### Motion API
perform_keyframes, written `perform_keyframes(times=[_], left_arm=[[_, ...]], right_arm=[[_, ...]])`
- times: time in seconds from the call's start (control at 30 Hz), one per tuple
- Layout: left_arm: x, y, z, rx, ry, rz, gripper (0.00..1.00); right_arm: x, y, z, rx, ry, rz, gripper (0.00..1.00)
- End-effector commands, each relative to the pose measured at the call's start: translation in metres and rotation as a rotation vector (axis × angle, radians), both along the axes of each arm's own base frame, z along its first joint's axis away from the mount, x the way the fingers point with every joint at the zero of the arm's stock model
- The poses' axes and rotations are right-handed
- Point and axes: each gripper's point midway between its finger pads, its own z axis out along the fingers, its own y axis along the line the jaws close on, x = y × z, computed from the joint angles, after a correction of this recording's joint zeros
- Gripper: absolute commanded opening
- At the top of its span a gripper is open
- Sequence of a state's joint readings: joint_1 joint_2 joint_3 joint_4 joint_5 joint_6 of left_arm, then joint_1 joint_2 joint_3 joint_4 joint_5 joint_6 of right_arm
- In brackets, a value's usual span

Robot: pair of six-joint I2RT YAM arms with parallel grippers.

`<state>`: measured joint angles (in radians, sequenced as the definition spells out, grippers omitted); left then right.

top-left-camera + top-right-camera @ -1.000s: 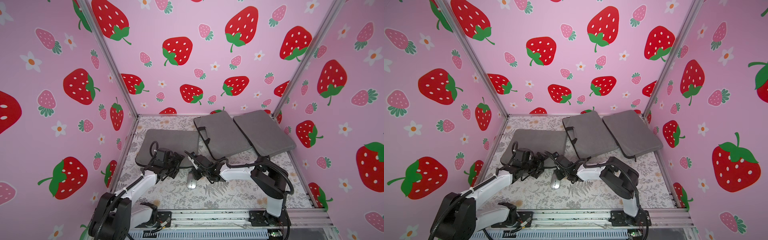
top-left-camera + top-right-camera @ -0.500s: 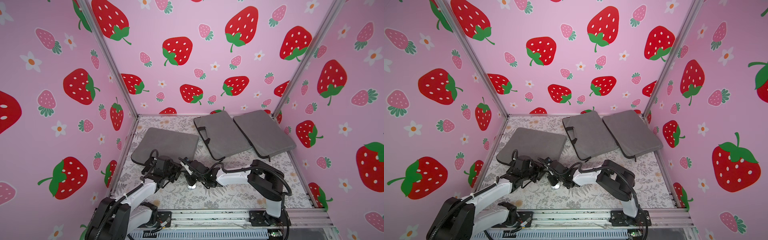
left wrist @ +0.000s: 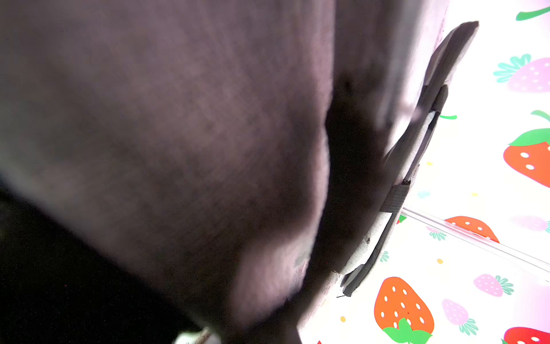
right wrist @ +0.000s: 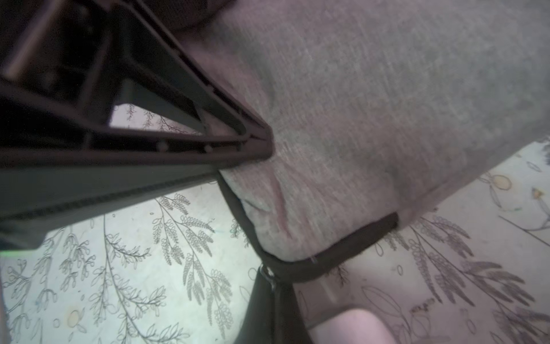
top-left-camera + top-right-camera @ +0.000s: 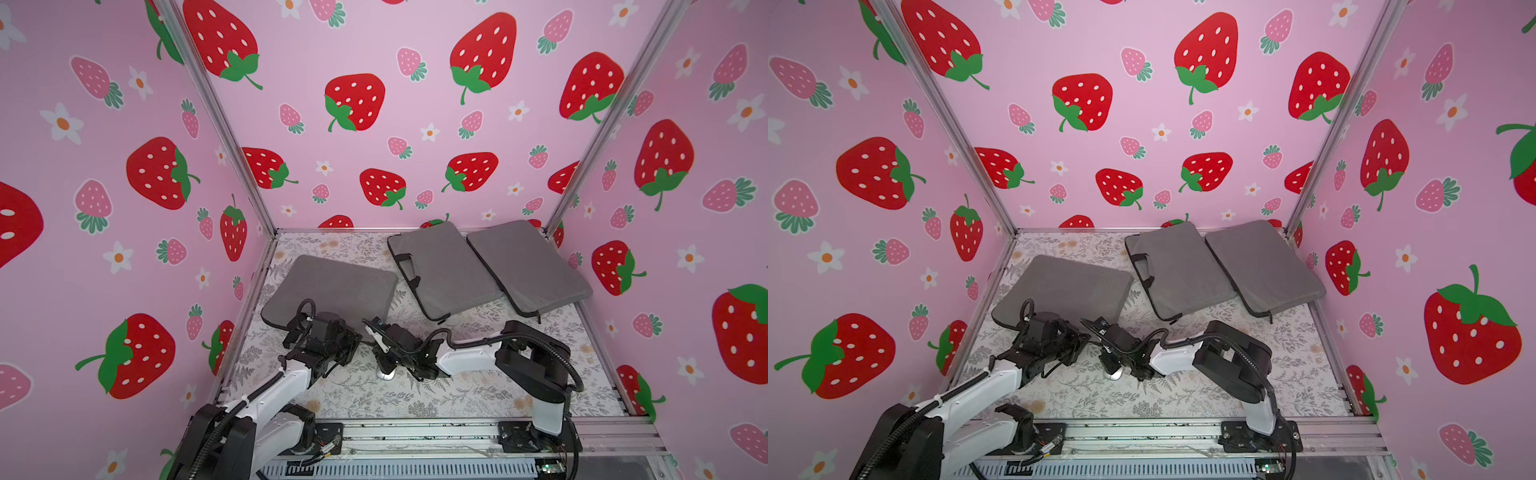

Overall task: Put the mouse into the laptop bag
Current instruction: Zip the zipper on the zippered laptop bag.

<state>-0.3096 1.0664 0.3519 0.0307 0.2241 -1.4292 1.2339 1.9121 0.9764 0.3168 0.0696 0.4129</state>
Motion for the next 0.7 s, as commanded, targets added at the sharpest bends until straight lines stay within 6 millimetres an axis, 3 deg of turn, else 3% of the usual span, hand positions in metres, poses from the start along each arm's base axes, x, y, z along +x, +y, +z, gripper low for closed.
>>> perform_keyframes(times=[0.0,0.2,0.4,0.67], left_arm=[[0.004,0.008,0.007,0.017,-0.026,0.04,0.0],[0.003,0.006,0.015,-0.003,-0.046,0.034,0.0],[-0.001,0.003,0.02,-0.025,-0.057,0.025,0.0],[-0.006,0.003,0.027,-0.032,-0.068,0.013,0.0]], right_arm=[[0.007,-0.026,-0.012,-0.072,-0.004,-0.038,0.0],[0.029,-0.042,-0.012,-0.08,0.003,-0.105,0.0],[0.063,-0.052,-0.035,-0.129,0.06,-0.186,0.0],[0.069,-0.055,-0.039,-0.131,0.072,-0.176,0.0]])
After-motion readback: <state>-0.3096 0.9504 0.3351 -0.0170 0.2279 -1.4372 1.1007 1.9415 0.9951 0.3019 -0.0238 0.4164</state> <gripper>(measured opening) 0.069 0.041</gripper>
